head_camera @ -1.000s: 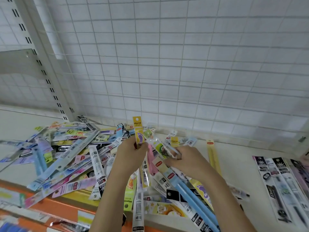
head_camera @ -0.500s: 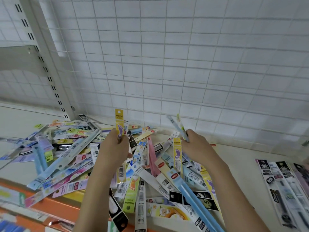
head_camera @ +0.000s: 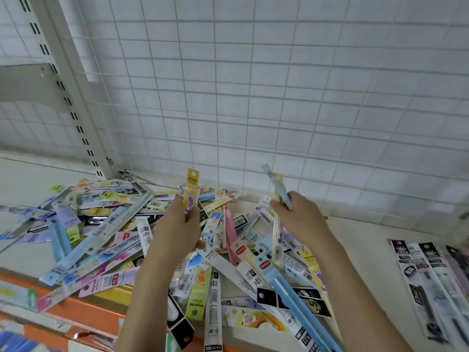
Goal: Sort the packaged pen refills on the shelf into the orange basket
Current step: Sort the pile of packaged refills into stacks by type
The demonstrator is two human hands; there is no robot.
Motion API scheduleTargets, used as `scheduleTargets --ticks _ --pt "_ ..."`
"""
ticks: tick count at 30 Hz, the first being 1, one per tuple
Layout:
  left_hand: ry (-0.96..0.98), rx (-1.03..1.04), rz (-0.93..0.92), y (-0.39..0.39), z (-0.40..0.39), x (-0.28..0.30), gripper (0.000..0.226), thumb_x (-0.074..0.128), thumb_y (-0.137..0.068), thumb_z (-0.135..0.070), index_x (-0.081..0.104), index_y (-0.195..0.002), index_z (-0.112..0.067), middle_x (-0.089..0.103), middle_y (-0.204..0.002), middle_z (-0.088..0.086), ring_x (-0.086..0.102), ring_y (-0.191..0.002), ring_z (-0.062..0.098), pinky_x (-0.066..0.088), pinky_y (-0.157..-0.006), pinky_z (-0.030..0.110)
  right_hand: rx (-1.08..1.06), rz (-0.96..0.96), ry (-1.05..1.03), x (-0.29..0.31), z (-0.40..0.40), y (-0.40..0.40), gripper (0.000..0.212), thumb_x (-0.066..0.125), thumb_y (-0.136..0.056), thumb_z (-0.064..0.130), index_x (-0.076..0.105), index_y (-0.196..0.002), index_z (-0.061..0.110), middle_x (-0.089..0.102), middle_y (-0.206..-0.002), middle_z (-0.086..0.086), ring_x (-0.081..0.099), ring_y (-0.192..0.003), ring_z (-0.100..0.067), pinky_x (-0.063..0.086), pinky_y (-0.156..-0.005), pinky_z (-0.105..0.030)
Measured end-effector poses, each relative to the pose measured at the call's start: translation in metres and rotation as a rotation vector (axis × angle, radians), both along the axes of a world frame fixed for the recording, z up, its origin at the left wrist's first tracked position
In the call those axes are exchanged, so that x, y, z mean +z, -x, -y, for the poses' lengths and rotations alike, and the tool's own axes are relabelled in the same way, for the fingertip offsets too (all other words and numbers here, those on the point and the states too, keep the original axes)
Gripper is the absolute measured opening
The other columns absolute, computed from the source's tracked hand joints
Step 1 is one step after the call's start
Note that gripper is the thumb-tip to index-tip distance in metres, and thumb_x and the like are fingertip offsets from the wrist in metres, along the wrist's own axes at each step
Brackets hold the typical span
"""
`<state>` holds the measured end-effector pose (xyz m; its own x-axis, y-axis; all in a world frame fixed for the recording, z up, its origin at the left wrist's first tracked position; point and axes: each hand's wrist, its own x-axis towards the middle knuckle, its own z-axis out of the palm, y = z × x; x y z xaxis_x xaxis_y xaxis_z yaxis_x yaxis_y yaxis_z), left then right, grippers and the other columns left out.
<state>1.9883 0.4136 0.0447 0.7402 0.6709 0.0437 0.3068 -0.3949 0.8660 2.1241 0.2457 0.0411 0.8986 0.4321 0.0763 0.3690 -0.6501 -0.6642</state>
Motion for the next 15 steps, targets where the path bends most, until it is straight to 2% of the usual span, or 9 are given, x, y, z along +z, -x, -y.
scheduleTargets --ticks 2,5,7,10,12,13,15 --pt "-0.052 -0.049 -0.042 -0.004 0.006 -0.002 0.021 0.043 -0.097 -0.025 0.039 -0.079 -0.015 0.053 -0.062 0.011 0.054 -0.038 0.012 0.040 -0.047 0.024 -0.058 0.098 -0.083 0.014 0.010 0.000 0.030 0.043 -0.096 0.040 0.046 -0.089 0.011 0.050 -0.070 -0.002 0.046 -0.058 -0.019 0.034 -0.050 -0.029" --pt "-0.115 -0.125 -0.107 -0.010 0.018 -0.003 0.024 0.051 -0.094 -0.027 0.050 -0.086 -0.004 0.062 -0.075 0.021 0.052 -0.049 0.020 0.039 -0.048 0.024 -0.117 0.148 -0.143 0.028 0.031 -0.001 0.028 0.039 -0.098 0.036 0.042 -0.094 0.008 0.049 -0.067 -0.002 0.045 -0.055 -0.020 0.031 -0.048 -0.030" --pt "-0.140 -0.195 -0.150 -0.013 0.028 -0.006 0.025 0.053 -0.092 -0.027 0.049 -0.077 -0.007 0.062 -0.071 0.014 0.053 -0.049 0.018 0.041 -0.048 0.022 -0.131 0.150 -0.152 0.031 0.045 0.000 0.025 0.038 -0.099 0.034 0.041 -0.097 0.009 0.049 -0.066 -0.003 0.046 -0.055 -0.020 0.030 -0.047 -0.029" --pt "-0.189 -0.287 -0.261 -0.021 0.044 -0.011 0.034 0.058 -0.088 -0.034 0.048 -0.064 -0.013 0.062 -0.064 0.008 0.056 -0.051 0.014 0.046 -0.056 0.027 -0.128 0.076 -0.152 0.026 0.063 0.003 0.021 0.034 -0.100 0.033 0.039 -0.101 0.012 0.054 -0.073 -0.006 0.056 -0.062 -0.018 0.033 -0.047 -0.028" --pt "-0.226 -0.323 -0.339 -0.025 0.055 -0.016 0.040 0.059 -0.085 -0.044 0.058 -0.072 -0.006 0.064 -0.069 0.010 0.054 -0.055 0.016 0.046 -0.059 0.029 -0.124 0.003 -0.154 0.019 0.073 0.005 0.021 0.032 -0.100 0.034 0.039 -0.102 0.014 0.053 -0.073 -0.005 0.060 -0.061 -0.015 0.035 -0.047 -0.027" --pt "-0.233 -0.326 -0.368 -0.028 0.060 -0.020 0.044 0.059 -0.083 -0.047 0.060 -0.077 -0.004 0.062 -0.069 0.009 0.052 -0.056 0.017 0.044 -0.058 0.028 -0.123 -0.011 -0.143 0.015 0.077 0.005 0.022 0.032 -0.100 0.034 0.039 -0.102 0.014 0.051 -0.070 -0.004 0.058 -0.058 -0.016 0.035 -0.047 -0.027" --pt "-0.275 -0.325 -0.424 -0.030 0.068 -0.025 0.048 0.060 -0.080 -0.054 0.056 -0.073 -0.007 0.054 -0.062 0.002 0.049 -0.054 0.015 0.040 -0.054 0.025 -0.112 -0.001 -0.090 0.008 0.085 0.007 0.022 0.035 -0.100 0.035 0.042 -0.102 0.014 0.046 -0.064 -0.003 0.048 -0.053 -0.018 0.032 -0.047 -0.028"
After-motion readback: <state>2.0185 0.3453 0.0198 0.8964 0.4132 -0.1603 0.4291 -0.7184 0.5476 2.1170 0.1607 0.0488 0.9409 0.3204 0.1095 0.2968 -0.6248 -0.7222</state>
